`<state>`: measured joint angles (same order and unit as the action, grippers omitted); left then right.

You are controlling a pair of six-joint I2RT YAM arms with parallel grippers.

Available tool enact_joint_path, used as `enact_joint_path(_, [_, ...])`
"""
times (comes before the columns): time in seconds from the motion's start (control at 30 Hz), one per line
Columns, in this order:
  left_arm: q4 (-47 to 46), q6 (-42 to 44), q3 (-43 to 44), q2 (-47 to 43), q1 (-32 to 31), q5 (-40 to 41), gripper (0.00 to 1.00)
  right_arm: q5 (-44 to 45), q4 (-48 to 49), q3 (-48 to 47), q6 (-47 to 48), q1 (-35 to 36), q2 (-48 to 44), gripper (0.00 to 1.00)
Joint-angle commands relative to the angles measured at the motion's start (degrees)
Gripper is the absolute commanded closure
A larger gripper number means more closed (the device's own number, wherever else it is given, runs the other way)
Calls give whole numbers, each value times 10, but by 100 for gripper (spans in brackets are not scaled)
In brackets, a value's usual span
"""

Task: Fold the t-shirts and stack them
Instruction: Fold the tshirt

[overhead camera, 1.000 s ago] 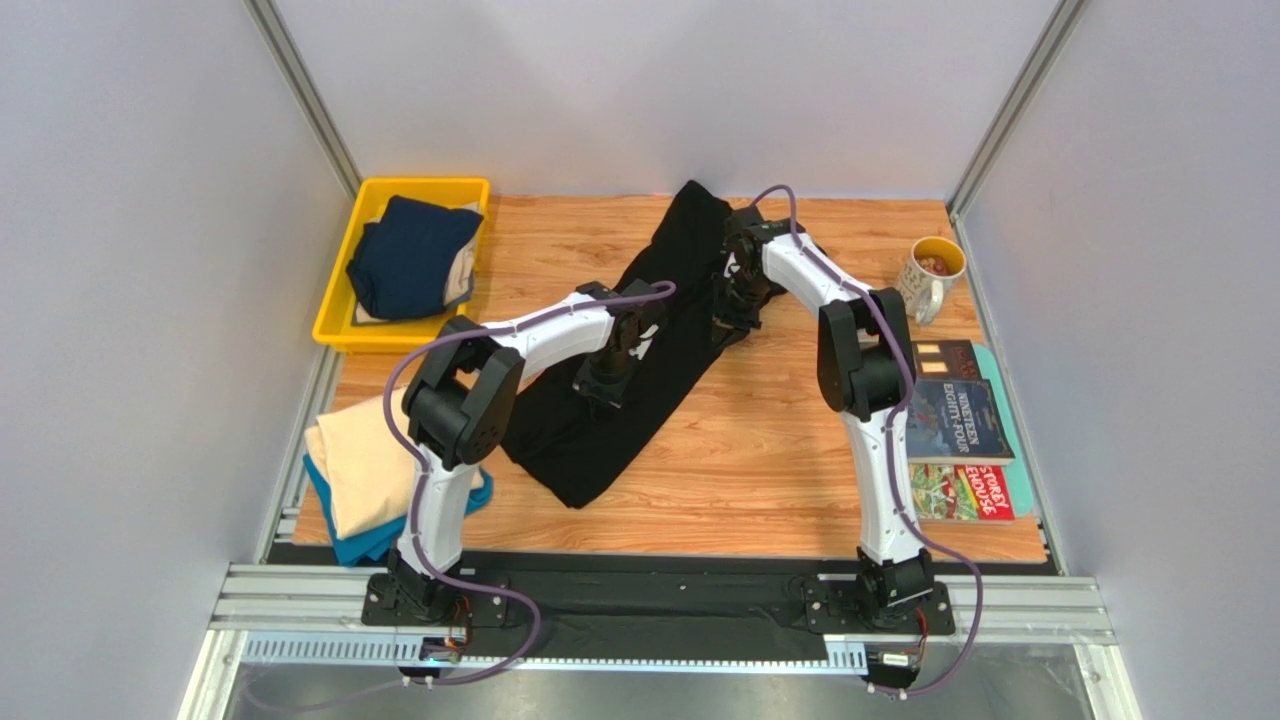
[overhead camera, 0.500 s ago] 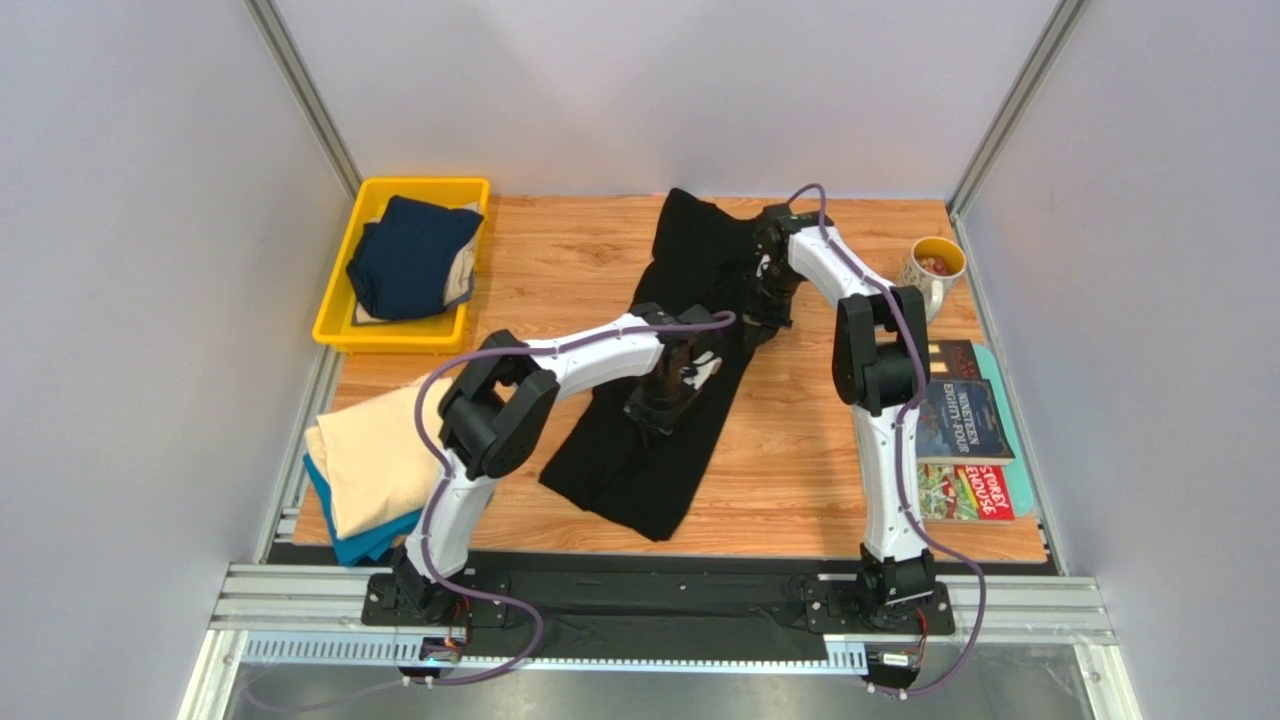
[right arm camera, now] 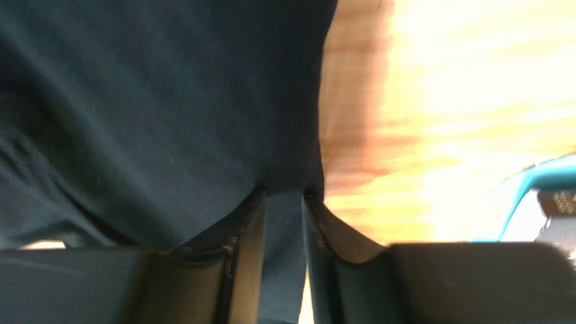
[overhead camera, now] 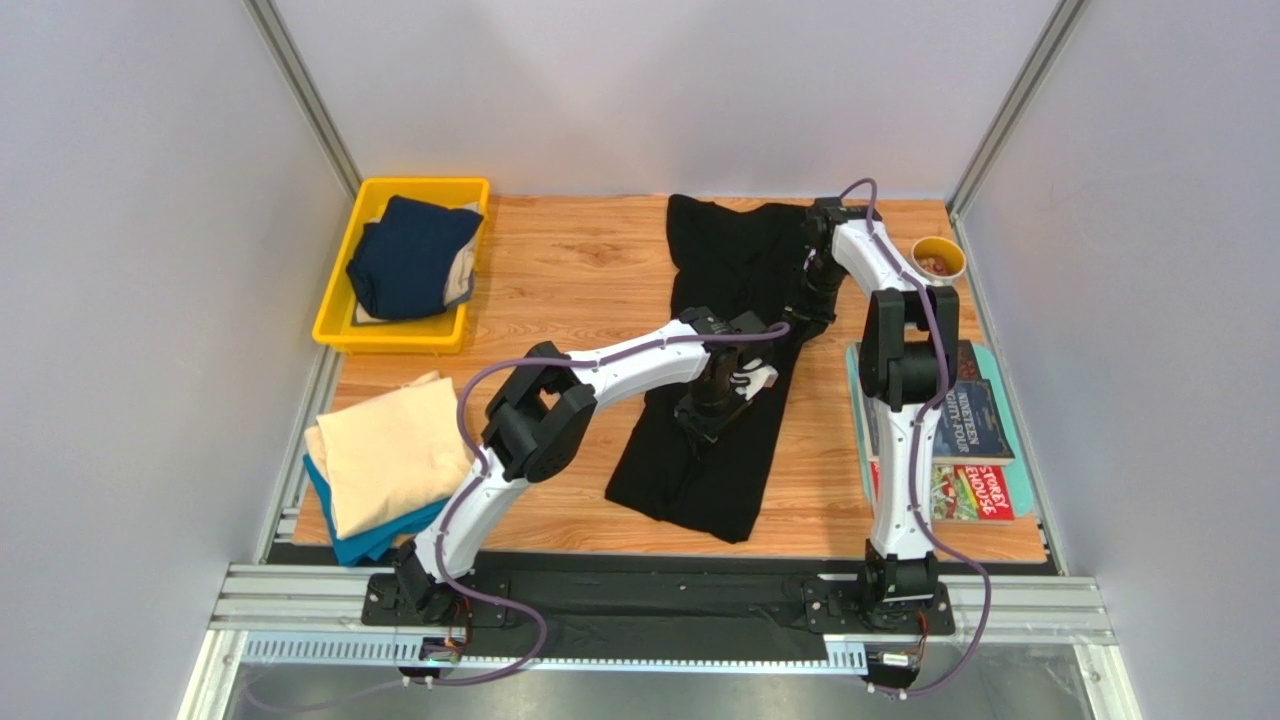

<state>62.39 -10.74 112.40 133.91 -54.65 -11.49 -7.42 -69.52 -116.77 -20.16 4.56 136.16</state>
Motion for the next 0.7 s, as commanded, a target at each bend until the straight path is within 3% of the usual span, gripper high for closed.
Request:
enact_joint_path(0.0, [-4, 20, 10, -63, 8, 4, 75, -15, 39, 40, 12, 7, -90, 65])
enact_joint_path(0.2, [-3, 4, 22, -128, 57, 8, 74, -38, 48, 123, -3, 14, -229, 61])
enact_joint_path(0.33, [-4, -10, -17, -181, 97, 41, 74, -69, 54, 215, -15, 19, -307, 59])
enact_joint_path(0.43, [-27, -9, -95, -216, 134, 47, 70, -73, 48, 299, -15, 33, -360, 58])
enact_joint_path(0.53, [-46, -5, -174, -232, 175, 28, 70, -59, 67, 400, -19, 51, -425, 38])
enact_joint_path(0.67, [-88, -1, -279, -263, 217, -12, 65, -86, 99, 524, -50, 52, -512, 37])
